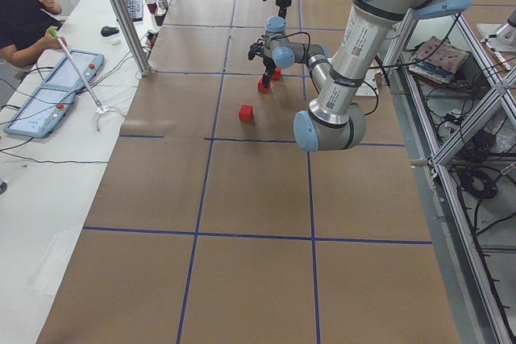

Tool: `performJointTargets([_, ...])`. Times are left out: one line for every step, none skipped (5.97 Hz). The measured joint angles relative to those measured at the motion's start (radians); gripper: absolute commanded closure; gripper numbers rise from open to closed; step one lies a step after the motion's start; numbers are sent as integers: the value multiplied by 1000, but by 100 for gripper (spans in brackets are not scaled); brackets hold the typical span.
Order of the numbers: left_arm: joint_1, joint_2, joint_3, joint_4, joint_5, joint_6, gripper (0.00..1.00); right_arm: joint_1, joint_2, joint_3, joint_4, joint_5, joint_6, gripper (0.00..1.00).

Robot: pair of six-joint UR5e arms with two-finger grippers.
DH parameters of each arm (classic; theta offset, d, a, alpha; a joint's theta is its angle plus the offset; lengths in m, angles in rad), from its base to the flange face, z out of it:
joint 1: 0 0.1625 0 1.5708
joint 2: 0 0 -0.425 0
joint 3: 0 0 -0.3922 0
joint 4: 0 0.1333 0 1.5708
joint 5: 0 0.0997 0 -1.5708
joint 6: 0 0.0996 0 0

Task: Form red blocks into L shape at center
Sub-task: 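Grasp the red cube nearest the center with the left gripper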

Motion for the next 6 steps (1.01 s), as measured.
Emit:
performJointTargets([0, -3, 11, -1, 6, 2, 16, -1, 0, -1, 0, 0, 0, 0])
performJointTargets([0, -4, 21, -2, 24, 4, 35, -1, 1, -1, 0, 0, 0, 0])
performJointTargets([0, -6, 32, -15, 45, 4, 75, -1, 1, 0, 0, 0, 0, 0])
performJointTargets([-1, -7, 40, -39, 54, 2, 99, -1, 1, 0, 1, 1, 0, 0])
performJointTargets([-4, -9, 43, -54, 57, -2, 100, -2, 3, 1, 1, 1, 0, 0])
performJointTargets([-15, -16, 44, -58, 62, -3, 100, -1, 7, 2, 1, 1, 0, 0])
